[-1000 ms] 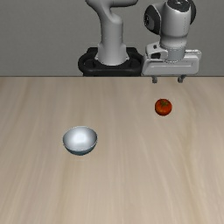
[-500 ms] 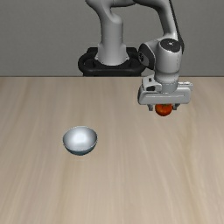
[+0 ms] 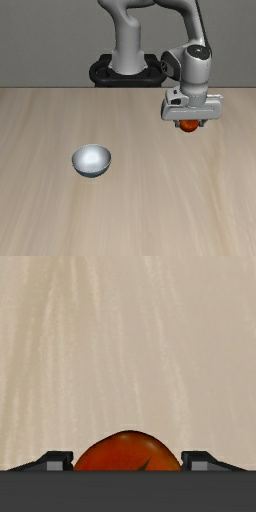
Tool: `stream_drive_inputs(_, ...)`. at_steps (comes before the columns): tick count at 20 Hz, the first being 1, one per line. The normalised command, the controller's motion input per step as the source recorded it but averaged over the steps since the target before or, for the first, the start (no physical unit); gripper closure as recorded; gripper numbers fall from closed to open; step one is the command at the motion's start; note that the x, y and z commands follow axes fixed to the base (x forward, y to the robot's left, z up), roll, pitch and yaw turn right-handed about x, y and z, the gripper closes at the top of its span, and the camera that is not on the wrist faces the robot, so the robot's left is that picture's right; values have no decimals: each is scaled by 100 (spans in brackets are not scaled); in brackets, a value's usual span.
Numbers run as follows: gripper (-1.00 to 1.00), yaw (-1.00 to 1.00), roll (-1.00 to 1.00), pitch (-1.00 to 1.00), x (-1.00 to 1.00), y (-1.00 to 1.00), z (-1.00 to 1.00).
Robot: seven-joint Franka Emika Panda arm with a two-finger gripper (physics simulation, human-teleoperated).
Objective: Pick the tomato on the table and place it on the bowl
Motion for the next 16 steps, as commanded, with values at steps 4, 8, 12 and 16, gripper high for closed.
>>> stream_drive_inputs(4,100,0,0,0,0,0,50)
stream_drive_inputs(8,100,0,0,0,0,0,100)
stream_drive_inputs(12,100,0,0,0,0,-25,75)
stream_drive_inputs(16,100,0,0,0,0,-100,0)
